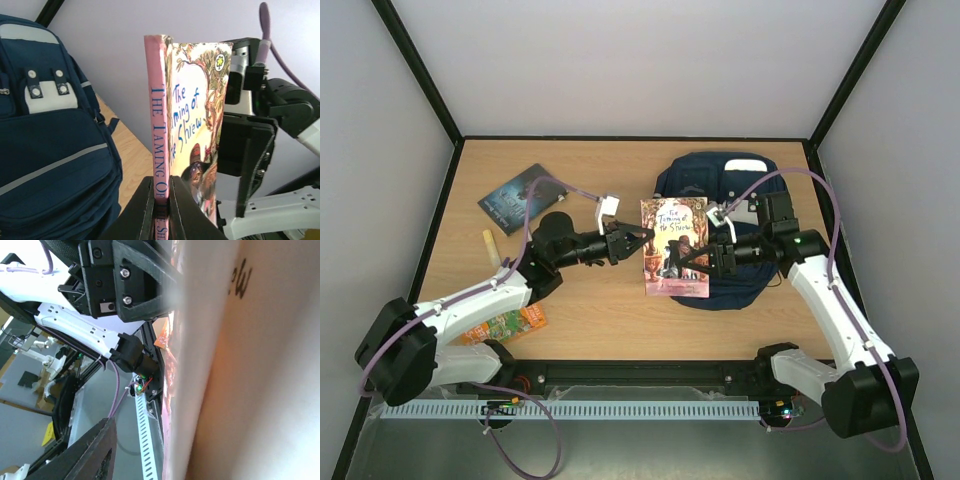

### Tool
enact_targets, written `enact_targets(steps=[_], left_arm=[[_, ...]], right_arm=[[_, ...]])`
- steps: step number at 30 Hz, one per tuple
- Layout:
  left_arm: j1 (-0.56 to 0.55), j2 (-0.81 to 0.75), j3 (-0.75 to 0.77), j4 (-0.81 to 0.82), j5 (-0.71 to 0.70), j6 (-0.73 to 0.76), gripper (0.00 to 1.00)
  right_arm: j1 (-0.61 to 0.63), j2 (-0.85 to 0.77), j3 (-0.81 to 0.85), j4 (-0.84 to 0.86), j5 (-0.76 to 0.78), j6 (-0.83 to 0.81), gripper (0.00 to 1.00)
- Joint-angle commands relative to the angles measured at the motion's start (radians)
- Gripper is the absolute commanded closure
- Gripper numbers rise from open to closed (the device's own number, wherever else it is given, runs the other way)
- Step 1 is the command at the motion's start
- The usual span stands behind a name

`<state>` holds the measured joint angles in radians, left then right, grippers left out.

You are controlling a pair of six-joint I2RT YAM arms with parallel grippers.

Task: Pack the student bag
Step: Pick up the book from the center of the board.

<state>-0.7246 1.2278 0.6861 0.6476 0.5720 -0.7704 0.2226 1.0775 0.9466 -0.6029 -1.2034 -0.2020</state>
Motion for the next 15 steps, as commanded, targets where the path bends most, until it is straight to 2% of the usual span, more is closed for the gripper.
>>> enact_targets(steps=[1, 6, 12, 15], left_arm=[[-0.004, -0.002, 0.035, -0.051, -0.106, 0.071, 0.98], [-0.004, -0.017, 0.038, -0.111, -0.167, 0.096, 0.98], [-0.004, -0.007, 0.042, -0.112, -0.181, 0.089, 0.98], [-0.004, -0.032, 0.026, -0.124, -0.183, 0.102, 0.97]], right_arm=[[-0.001, -0.048, -0.014, 0.03, -0.028, 0.065, 0.54], [-0.005, -0.088, -0.035, 0.078, 0.004, 0.123, 0.54], [-0.006, -0.064, -0.023, 0.07, 0.049, 0.141, 0.59], [-0.005, -0.037, -0.007, 0.043, 0.032, 0.132, 0.58]])
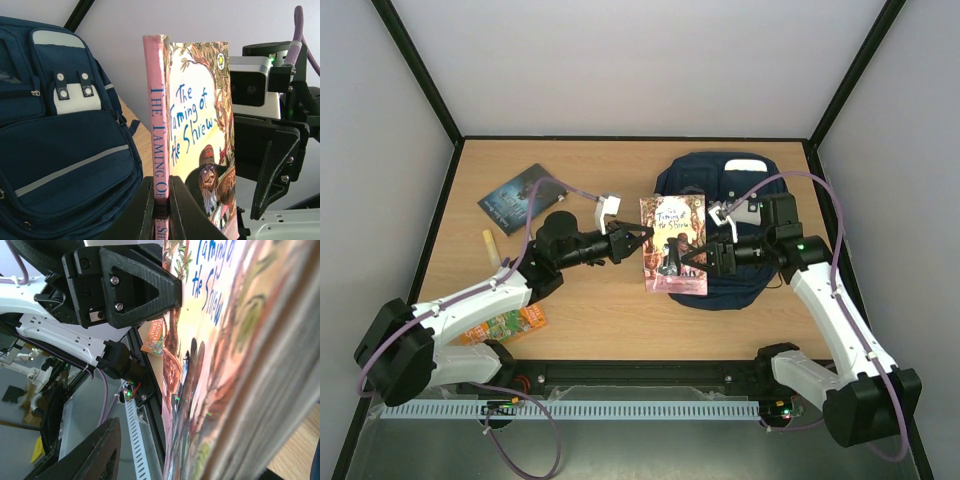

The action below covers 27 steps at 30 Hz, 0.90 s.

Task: Pack the student bag
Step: Pick up the book from the center of the board.

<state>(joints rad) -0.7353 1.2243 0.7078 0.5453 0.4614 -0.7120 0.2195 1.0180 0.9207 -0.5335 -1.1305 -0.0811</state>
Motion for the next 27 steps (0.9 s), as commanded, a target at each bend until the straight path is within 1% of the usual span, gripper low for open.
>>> enact_targets(steps=[1, 3, 6, 11, 15, 18, 20, 22, 27], left_arm=[[0.007, -0.038, -0.004, -0.025, -0.07, 0.049, 0.98], [0.007, -0.058, -0.025, -0.026, -0.073, 0.054, 0.98], [0.008, -0.064, -0.039, -0.029, -0.088, 0.057, 0.98], [0.008, -0.03, -0.006, -0.038, -0.078, 0.054, 0.98], [0.008, 0.005, 0.032, -0.059, -0.095, 0.046, 0.97], [0.008, 0.029, 0.051, -0.07, -0.107, 0.037, 0.98], [0.008, 0.037, 0.051, -0.065, -0.117, 0.031, 0.97], [0.008, 0.038, 0.045, -0.057, -0.124, 0.025, 0.98], [0.007, 0.027, 0.029, -0.042, -0.124, 0.016, 0.98]], right_arm=[[-0.003, 0.033, 0.029, -0.046, -0.059, -0.006, 0.57], [-0.002, 0.056, 0.048, -0.079, -0.084, -0.038, 0.57], [-0.002, 0.079, 0.061, -0.083, -0.111, -0.04, 0.57], [-0.002, 0.098, 0.062, -0.077, -0.097, -0.038, 0.6], [-0.003, 0.096, 0.058, -0.064, -0.051, -0.027, 0.68], [-0.003, 0.064, 0.05, -0.042, -0.009, -0.004, 0.73], [-0.003, 0.038, 0.032, -0.012, 0.028, 0.028, 0.76], [-0.002, 0.02, 0.017, 0.005, 0.069, 0.048, 0.82], [-0.003, 0.024, 0.017, 0.012, 0.113, 0.063, 0.91]])
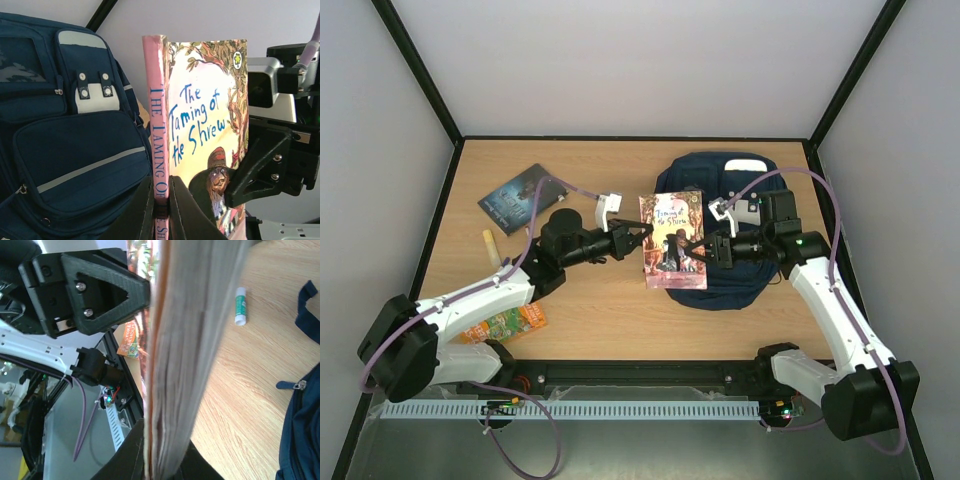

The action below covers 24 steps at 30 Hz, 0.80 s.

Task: Pack the student bag
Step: Pick up the book from the center of the board.

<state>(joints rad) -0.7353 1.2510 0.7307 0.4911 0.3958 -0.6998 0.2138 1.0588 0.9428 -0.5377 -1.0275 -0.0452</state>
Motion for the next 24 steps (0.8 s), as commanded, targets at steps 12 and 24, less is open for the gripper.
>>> enact_targets(steps=[12, 24], left_arm=[[0.006, 0.014, -0.008, 0.077, 0.047, 0.003, 0.43], [-0.052, 0.099, -0.03, 0.199, 0.198, -0.043, 0.63]], right_arm=[[0.003, 0.001, 0.002, 0.038, 0.014, 0.031, 0.99], [0.003, 0.035, 0.029, 0.019, -0.002, 0.009, 0.99]])
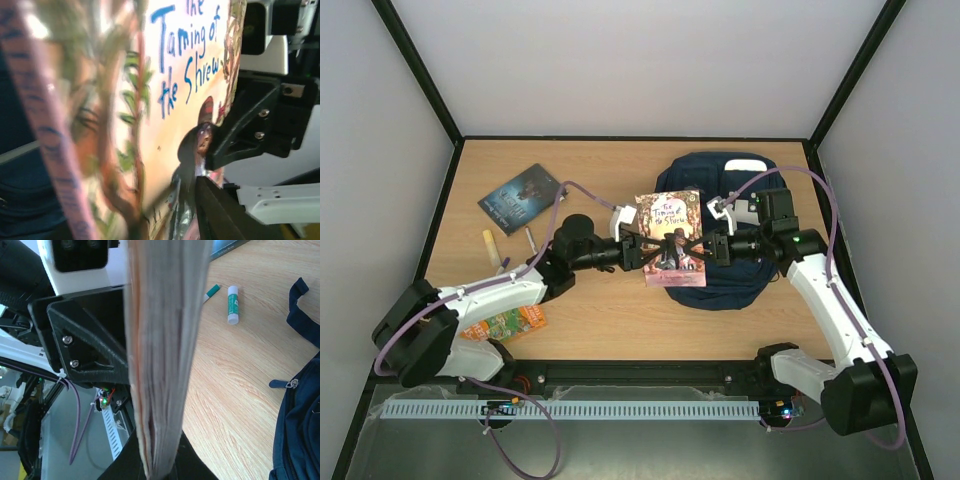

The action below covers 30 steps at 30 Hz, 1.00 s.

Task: Pack the student bag
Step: Pick up the book from the center of the board.

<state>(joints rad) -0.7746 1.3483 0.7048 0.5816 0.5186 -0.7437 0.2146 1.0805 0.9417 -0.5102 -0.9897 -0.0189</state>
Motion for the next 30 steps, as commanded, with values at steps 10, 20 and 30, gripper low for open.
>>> enact_targets(steps=[10, 20, 30], left_arm=[[-0.012, -0.043, -0.016, 0.156, 0.084, 0.002, 0.98], [0.013, 0.01, 0.027, 0.263, 0.176, -0.069, 0.97], [0.021, 0.052, 0.172, -0.012, 0.115, 0.06, 0.98]], right_arm=[[0.002, 0.033, -0.021, -0.006, -0.117, -0.05, 0.27], [0.002, 0.038, -0.04, -0.052, -0.126, -0.101, 0.24], [0.002, 0.011, 0.0, -0.151, -0.32, -0.159, 0.43]])
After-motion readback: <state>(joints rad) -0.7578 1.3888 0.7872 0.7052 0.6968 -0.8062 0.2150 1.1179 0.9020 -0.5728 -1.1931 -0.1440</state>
